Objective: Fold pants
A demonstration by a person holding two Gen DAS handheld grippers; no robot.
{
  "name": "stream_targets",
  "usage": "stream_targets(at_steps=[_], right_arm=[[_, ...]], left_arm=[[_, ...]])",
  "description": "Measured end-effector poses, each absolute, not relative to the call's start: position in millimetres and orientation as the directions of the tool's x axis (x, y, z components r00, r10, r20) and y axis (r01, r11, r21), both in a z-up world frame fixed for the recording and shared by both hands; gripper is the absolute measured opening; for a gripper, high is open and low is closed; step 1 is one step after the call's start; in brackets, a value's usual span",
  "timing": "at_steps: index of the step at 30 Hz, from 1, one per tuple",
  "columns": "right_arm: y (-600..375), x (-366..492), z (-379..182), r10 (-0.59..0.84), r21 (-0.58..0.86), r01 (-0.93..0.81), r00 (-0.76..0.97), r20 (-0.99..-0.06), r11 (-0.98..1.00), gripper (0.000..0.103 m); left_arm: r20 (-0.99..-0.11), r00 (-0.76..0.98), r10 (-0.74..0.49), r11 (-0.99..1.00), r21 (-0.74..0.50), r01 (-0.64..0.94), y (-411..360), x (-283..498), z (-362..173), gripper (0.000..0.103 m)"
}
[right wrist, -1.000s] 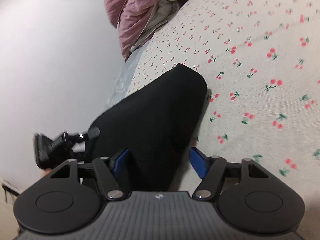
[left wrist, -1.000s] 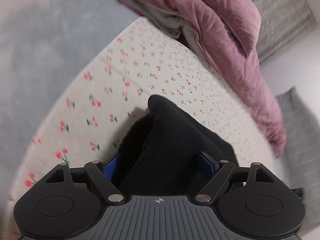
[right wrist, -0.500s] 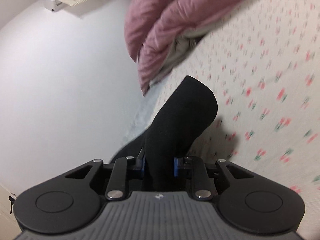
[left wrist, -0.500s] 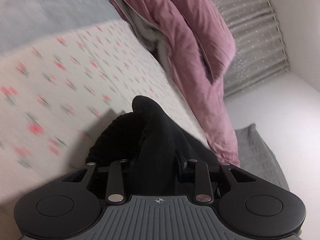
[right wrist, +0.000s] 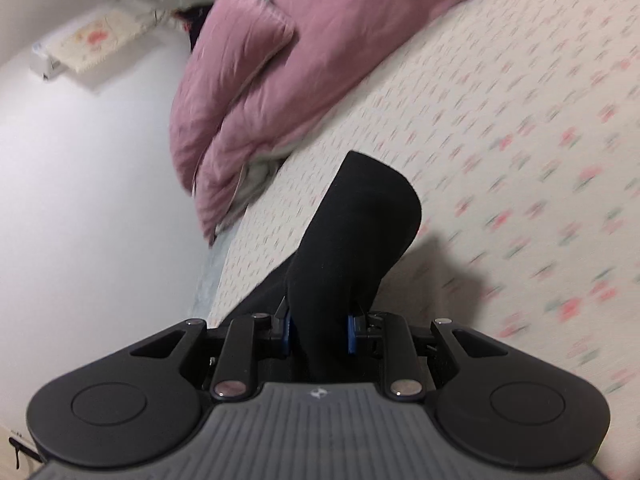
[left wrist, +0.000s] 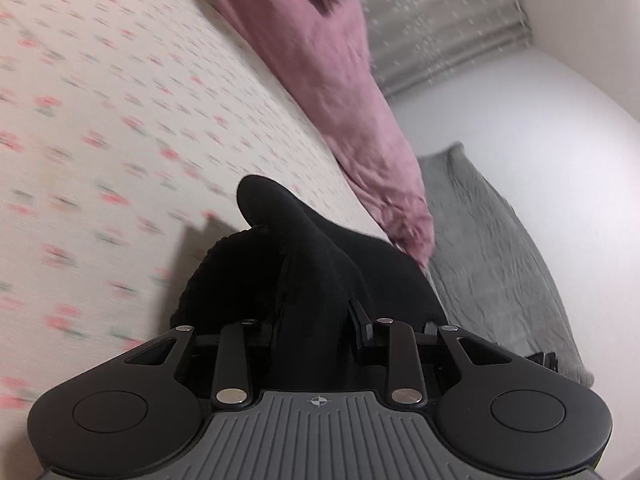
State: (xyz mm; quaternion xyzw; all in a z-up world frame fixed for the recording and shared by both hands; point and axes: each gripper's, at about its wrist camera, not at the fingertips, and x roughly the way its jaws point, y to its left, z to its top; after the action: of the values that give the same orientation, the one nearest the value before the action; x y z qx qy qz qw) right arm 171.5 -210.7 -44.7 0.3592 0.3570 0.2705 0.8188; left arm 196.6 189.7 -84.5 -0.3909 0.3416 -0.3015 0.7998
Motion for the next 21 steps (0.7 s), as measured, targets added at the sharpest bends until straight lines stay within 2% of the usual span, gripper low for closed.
stream_targets(at_steps=[4, 8, 10, 13, 15, 17, 21], right_arm=[[-254, 176, -40, 0.709, 0.742, -0.296, 0.625, -0.326, 0.602, 0.027], [-281, 193, -73, 0.620, 0.771, -0.101, 0.664, -0.418, 0.628, 0.043], [-289, 200, -85, 0.570, 0.768, -0.012, 0.678, -0.464, 0.640, 0.058], [-294, 204, -89, 0.594, 0.822, -0.012, 0.697, -0.402, 0.570, 0.069], [-296, 213, -90, 0.615, 0.852, -0.012, 0.697, -0.368, 0.524, 0.068], [-293, 227, -91, 0.613, 0.854, 0.006, 0.694, -0.378, 0.521, 0.065], [-278, 237, -99, 0.571, 0.808, 0.034, 0.691, -0.444, 0.588, 0.049]], left_arm=[[-0.285, 0.555, -0.782, 0.489, -0.832, 0.261, 162, 202, -87, 0.029], [-0.394, 0.539, -0.744, 0.593, -0.762, 0.262, 151, 219, -85, 0.038], [-0.410, 0.525, -0.746, 0.602, -0.752, 0.267, 154, 227, -81, 0.042], [-0.386, 0.530, -0.755, 0.578, -0.773, 0.261, 160, 241, -79, 0.056], [-0.364, 0.516, -0.775, 0.529, -0.821, 0.216, 167, 254, -87, 0.057], [-0.380, 0.502, -0.777, 0.524, -0.833, 0.180, 167, 268, -95, 0.055], [-0.389, 0.496, -0.776, 0.529, -0.830, 0.176, 160, 282, -101, 0.053]])
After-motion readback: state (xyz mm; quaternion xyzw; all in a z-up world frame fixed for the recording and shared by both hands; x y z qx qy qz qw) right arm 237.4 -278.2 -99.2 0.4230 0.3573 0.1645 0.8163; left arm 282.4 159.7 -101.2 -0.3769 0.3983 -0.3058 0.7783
